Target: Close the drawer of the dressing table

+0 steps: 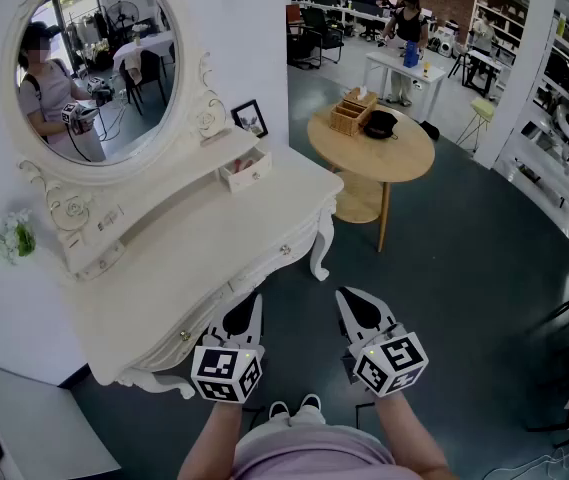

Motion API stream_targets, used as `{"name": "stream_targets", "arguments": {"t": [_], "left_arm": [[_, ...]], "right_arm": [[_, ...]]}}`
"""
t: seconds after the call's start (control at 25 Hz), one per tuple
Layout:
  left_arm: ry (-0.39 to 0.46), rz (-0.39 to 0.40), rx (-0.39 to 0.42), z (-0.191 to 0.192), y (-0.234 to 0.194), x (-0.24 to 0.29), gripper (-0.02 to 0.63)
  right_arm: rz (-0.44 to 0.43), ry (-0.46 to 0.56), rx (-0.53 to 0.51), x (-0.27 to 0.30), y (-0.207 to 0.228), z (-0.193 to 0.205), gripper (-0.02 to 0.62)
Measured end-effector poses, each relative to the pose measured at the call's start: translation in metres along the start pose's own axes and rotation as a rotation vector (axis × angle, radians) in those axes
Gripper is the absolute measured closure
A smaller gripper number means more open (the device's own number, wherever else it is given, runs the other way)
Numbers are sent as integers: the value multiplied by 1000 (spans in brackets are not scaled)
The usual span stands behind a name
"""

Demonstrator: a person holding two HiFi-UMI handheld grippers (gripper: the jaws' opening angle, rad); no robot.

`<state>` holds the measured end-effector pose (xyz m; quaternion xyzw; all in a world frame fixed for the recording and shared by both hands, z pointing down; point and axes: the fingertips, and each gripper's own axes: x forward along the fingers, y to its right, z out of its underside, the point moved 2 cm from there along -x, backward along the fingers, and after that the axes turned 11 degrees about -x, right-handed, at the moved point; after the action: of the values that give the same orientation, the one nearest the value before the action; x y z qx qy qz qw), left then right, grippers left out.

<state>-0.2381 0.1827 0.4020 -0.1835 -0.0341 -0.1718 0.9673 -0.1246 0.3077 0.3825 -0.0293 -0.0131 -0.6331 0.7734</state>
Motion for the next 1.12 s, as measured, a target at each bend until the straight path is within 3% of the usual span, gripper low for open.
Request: {"name": "stream_targets", "arguments": {"t": [0.4, 0.44, 0.52, 0.8, 1.12], "left_arm": [[-5, 1, 58, 8, 24, 16, 603], [-5, -2, 55, 8, 25, 17, 590], [-2, -7, 51, 9, 26, 20, 506], [15, -44, 41, 11, 25, 29, 376], [10, -63, 54, 9, 18, 50, 267]], "right_arm": [[9, 1, 24, -10, 25, 7, 590], [11, 7, 29, -11, 28, 7, 576], [15, 10, 32, -11, 34, 7, 507], [5, -3, 51, -12, 49, 12, 331], [9, -14, 72, -4, 67, 14, 248]]}}
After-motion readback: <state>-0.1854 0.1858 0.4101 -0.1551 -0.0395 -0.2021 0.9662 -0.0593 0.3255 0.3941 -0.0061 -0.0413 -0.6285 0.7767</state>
